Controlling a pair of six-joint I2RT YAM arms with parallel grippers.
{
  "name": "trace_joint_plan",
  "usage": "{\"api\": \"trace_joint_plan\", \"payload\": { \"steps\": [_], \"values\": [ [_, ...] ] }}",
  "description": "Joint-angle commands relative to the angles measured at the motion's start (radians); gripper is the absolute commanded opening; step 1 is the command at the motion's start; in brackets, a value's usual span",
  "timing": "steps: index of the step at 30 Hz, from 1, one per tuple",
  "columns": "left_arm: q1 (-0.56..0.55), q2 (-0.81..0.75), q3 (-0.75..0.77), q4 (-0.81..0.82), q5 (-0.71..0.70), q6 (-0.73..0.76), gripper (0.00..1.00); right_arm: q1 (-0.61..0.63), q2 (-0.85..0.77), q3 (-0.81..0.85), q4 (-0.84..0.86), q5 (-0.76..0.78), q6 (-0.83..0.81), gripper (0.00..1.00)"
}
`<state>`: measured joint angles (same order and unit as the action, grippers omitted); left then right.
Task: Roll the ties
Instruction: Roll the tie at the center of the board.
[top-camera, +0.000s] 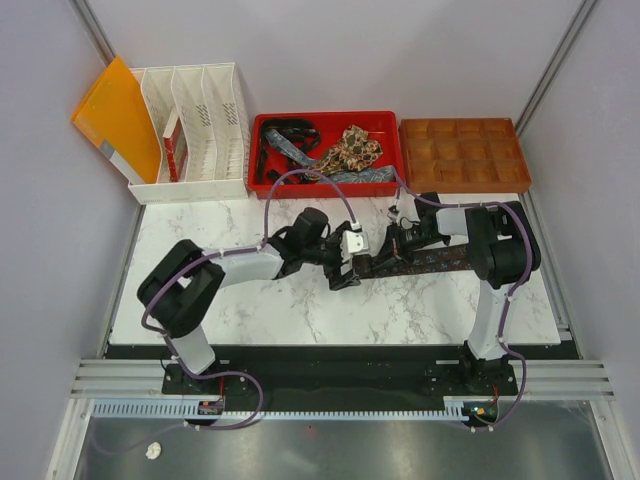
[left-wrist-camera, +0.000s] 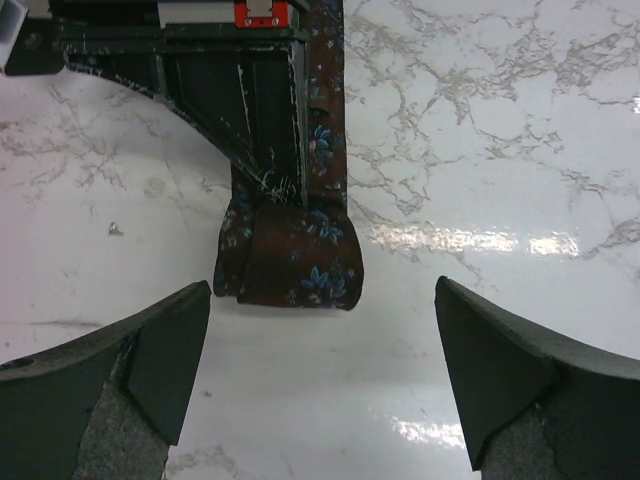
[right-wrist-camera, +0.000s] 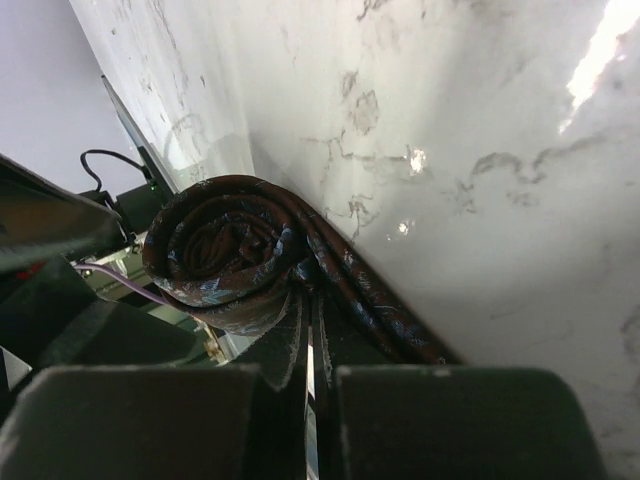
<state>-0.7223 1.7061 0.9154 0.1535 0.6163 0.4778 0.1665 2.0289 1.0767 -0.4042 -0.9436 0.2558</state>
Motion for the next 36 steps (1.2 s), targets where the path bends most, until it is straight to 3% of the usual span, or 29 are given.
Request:
{"api": "trace_joint_plan", "payload": {
  "steps": [1,10,17,19,23,29,36],
  "values": [
    [-0.051,0.044,0.01,0.147,-0.122,0.097,1.0,0.019,0.044,-0.014,-0.022,0.155,-0.067,0.0],
    [-0.075,0.156,0.126,0.012,-0.135,0.176,1.0,0.025,0.031,-0.014,-0.019,0.14,-0.052,0.0],
    [-0.077,0.178,0.134,-0.005,-0.121,0.194,0.98,0.025,0.025,-0.009,-0.021,0.128,-0.041,0.0],
    [-0.078,0.19,0.163,-0.047,-0.096,0.219,0.91,0.025,0.025,-0.006,-0.019,0.118,-0.036,0.0],
    [-0.077,0.213,0.215,-0.181,-0.07,0.248,0.59,0.024,0.019,0.008,-0.013,0.097,-0.015,0.0],
    [-0.078,0.233,0.258,-0.285,-0.056,0.252,0.42,0.022,-0.007,0.015,0.016,0.068,0.031,0.0],
    [-0.077,0.257,0.28,-0.393,-0.043,0.291,0.29,-0.005,-0.033,0.04,0.042,0.028,0.079,0.0]
  ]
}}
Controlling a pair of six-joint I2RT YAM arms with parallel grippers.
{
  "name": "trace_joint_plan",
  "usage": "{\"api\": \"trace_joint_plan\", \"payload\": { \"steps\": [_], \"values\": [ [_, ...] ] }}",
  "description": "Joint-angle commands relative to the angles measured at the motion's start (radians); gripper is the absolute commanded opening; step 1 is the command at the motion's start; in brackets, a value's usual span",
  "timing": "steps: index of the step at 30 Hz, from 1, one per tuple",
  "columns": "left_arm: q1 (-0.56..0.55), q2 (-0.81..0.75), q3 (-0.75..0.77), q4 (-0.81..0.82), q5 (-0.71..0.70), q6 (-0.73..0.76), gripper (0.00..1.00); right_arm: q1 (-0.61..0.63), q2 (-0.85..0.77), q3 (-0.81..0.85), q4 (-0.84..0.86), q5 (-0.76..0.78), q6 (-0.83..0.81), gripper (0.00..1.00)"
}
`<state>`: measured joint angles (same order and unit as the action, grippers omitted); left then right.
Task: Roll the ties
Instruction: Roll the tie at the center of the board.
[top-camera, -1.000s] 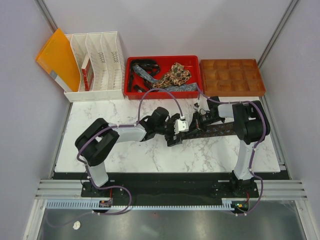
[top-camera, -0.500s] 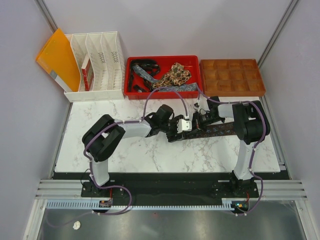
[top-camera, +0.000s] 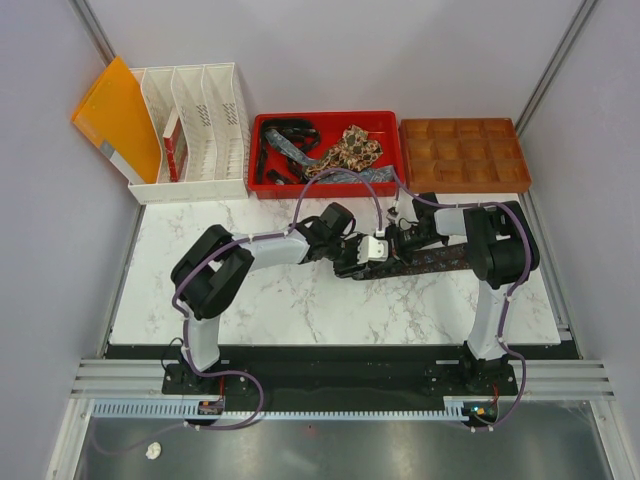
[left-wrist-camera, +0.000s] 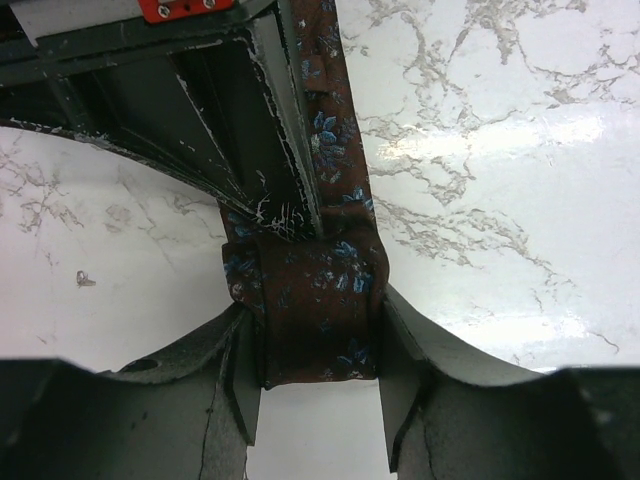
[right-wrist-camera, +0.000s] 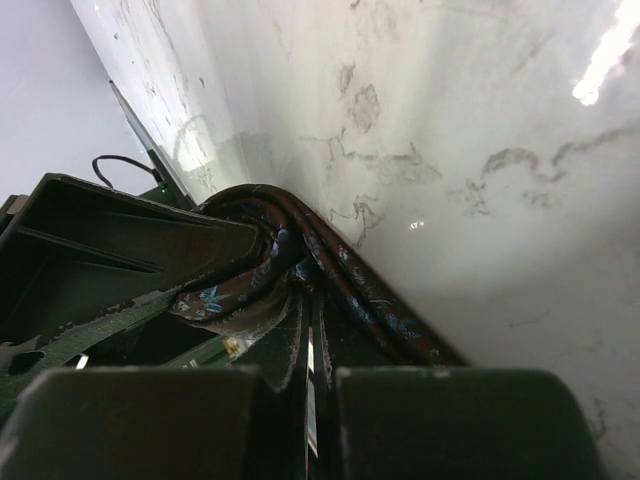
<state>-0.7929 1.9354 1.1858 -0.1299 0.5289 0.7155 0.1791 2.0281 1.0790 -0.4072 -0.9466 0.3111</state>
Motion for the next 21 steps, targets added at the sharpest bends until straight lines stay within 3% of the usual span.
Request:
{"api": "trace_joint_plan", "payload": {
  "steps": [1,15,19,21],
  "values": [
    [-0.008,0.027,0.008,-0.109,0.046,0.055,0.26,-0.023,-0.04,0.044,0.045,0.026,0.026,0.0],
    [-0.006,0.043,0.017,-0.142,0.036,0.056,0.18,-0.069,-0.068,0.027,0.054,-0.026,0.051,0.19],
    [-0.005,0.05,0.031,-0.16,0.034,0.056,0.16,-0.067,-0.052,0.027,0.059,-0.017,0.046,0.19],
    [-0.005,0.054,0.038,-0.175,0.028,0.052,0.15,-0.069,-0.045,0.029,0.059,-0.001,0.042,0.14]
  ]
}}
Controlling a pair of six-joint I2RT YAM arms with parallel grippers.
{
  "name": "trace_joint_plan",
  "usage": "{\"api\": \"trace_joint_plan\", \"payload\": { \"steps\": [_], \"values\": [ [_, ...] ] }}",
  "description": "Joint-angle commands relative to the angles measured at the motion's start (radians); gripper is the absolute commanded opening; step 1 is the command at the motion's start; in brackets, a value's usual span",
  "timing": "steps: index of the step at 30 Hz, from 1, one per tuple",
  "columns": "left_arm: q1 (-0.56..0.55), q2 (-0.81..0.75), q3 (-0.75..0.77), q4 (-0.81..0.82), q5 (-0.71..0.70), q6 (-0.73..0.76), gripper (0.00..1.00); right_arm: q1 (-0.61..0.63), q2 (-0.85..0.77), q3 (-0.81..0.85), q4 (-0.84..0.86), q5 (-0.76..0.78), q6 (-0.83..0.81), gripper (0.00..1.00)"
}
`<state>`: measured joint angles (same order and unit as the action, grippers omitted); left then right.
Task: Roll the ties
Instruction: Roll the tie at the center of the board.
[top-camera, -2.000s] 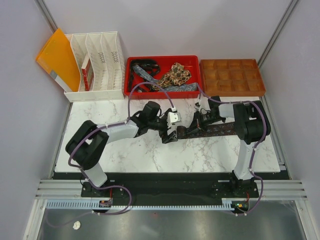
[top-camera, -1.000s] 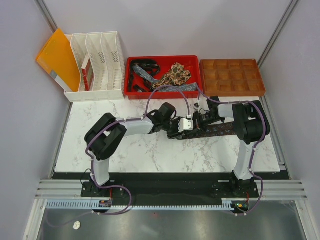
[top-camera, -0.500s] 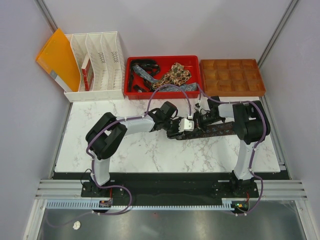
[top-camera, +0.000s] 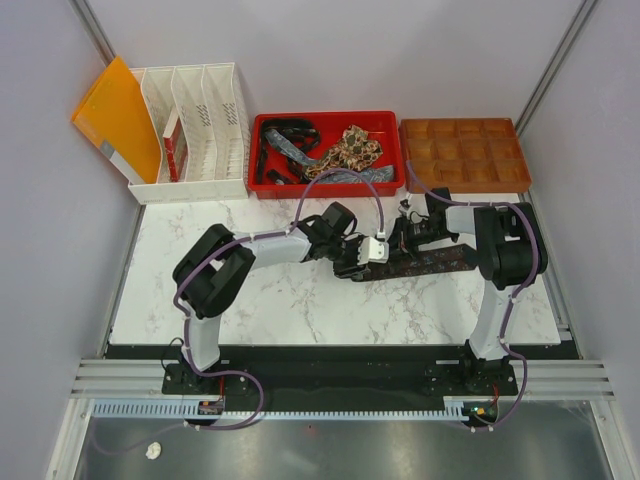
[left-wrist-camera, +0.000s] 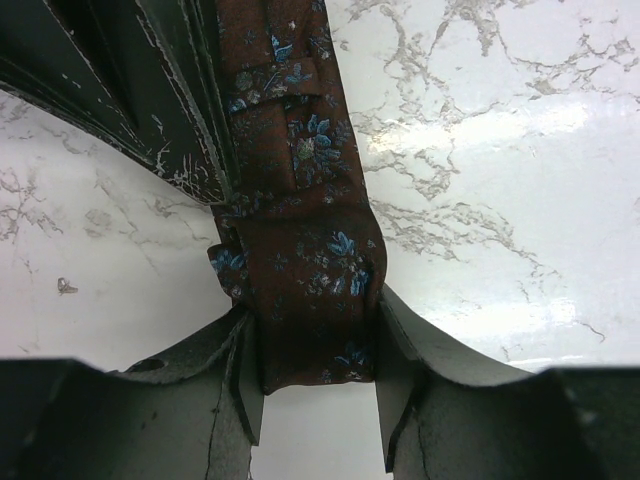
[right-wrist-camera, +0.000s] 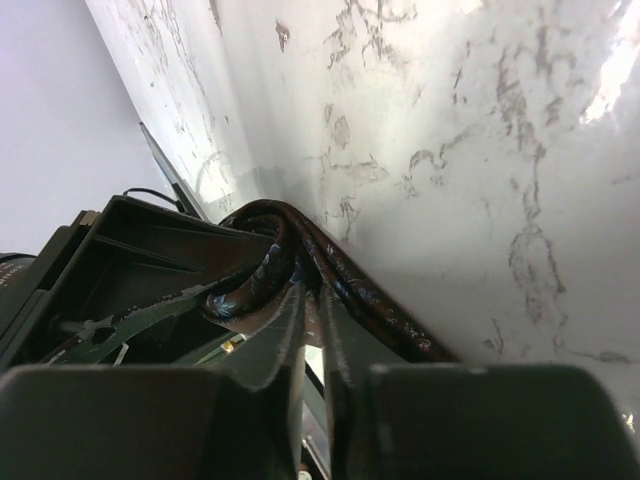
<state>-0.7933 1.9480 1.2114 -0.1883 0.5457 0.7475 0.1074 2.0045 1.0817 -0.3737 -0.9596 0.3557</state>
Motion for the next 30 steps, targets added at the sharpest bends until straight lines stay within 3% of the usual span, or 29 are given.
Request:
{"api": "trace_joint_plan", "payload": {
  "steps": [1,5,8,9,11,30],
  "values": [
    [-0.004,0.048,0.022,-0.122,0.008,0.012,0.15,0.003,-0.016,0.029,0.025,0.016,-0.003,0.14],
    [-0.003,0.072,0.056,-0.154,-0.016,-0.01,0.15,0.002,-0.053,0.023,0.039,-0.008,0.023,0.21],
    [-0.003,0.092,0.088,-0.178,-0.02,-0.037,0.15,0.002,-0.096,0.0,0.062,-0.044,0.063,0.38],
    [-0.004,0.098,0.092,-0.186,-0.02,-0.051,0.15,0.002,-0.114,-0.006,0.064,-0.047,0.069,0.48],
    [-0.004,0.111,0.109,-0.197,-0.023,-0.06,0.16,0.002,-0.128,-0.011,0.067,-0.047,0.071,0.55],
    [-0.003,0.137,0.143,-0.25,-0.039,-0.036,0.17,0.063,-0.141,-0.049,-0.019,0.018,-0.038,0.54]
  ]
}}
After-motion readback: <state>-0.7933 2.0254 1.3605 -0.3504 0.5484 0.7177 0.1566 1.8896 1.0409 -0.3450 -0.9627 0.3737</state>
